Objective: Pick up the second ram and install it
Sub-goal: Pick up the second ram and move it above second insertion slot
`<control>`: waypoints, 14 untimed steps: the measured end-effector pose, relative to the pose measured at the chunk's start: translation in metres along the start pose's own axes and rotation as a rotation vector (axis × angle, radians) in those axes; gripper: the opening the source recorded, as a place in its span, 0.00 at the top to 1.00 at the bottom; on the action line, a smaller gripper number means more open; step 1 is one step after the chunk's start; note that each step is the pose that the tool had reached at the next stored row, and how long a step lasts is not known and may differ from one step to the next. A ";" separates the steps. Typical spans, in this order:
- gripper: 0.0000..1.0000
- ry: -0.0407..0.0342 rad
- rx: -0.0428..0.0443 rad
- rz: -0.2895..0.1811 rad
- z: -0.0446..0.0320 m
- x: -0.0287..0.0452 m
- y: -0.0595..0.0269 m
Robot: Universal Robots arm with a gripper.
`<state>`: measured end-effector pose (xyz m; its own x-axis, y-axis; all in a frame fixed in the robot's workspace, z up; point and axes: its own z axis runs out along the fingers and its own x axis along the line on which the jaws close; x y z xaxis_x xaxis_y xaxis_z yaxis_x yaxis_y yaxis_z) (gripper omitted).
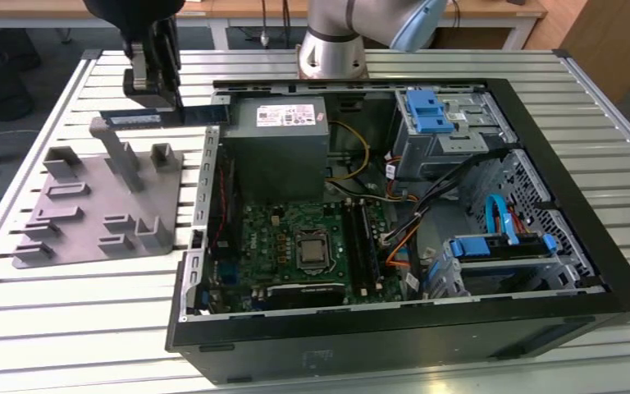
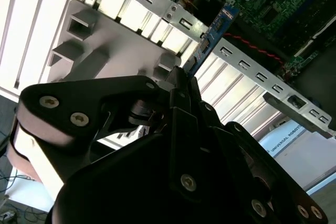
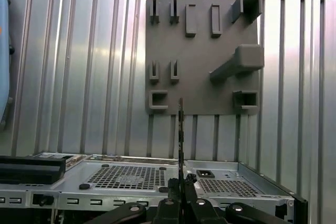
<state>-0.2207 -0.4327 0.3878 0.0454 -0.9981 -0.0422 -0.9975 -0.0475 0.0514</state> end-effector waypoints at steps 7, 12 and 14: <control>0.86 0.0014 -0.0016 0.000 -0.0008 0.0007 -0.0149; 0.86 0.0022 -0.0026 0.000 -0.0013 0.0011 -0.0252; 0.86 0.0025 -0.0030 0.000 -0.0015 0.0013 -0.0289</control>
<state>-0.1917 -0.4327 0.3878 0.0453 -0.9982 -0.0397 -0.9974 -0.0474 0.0544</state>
